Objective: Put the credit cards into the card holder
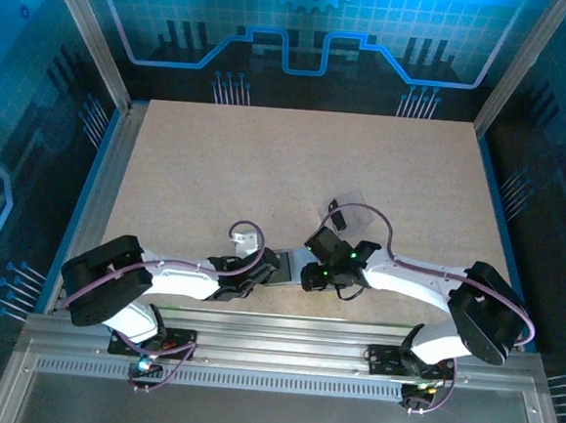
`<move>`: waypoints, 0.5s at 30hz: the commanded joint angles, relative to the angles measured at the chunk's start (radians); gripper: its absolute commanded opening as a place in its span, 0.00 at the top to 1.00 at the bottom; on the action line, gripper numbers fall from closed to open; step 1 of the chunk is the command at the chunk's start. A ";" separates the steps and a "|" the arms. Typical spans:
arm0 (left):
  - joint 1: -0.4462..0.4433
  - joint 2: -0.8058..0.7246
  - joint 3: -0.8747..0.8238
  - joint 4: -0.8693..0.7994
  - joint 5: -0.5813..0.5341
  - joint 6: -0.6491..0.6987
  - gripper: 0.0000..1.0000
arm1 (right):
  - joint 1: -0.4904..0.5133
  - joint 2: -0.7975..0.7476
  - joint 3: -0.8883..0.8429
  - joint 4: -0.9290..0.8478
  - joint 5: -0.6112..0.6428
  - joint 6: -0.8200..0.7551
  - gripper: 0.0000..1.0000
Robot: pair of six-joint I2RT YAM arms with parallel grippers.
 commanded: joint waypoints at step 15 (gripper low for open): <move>-0.038 0.169 -0.052 0.047 0.488 -0.051 0.57 | -0.022 0.090 0.066 0.054 -0.057 -0.003 0.51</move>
